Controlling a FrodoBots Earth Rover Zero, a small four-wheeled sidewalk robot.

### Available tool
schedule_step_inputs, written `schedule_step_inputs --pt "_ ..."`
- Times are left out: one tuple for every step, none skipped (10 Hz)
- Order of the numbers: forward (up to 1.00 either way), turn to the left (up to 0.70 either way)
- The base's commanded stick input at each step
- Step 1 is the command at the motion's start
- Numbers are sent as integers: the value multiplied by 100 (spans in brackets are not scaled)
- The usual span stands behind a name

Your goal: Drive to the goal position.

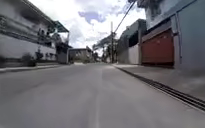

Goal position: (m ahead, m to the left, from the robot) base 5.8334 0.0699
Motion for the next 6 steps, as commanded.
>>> schedule_step_inputs --pt "100 0" --pt "100 0" --pt "100 -13" --pt "100 -34" --pt "100 -40" --pt "100 -40"
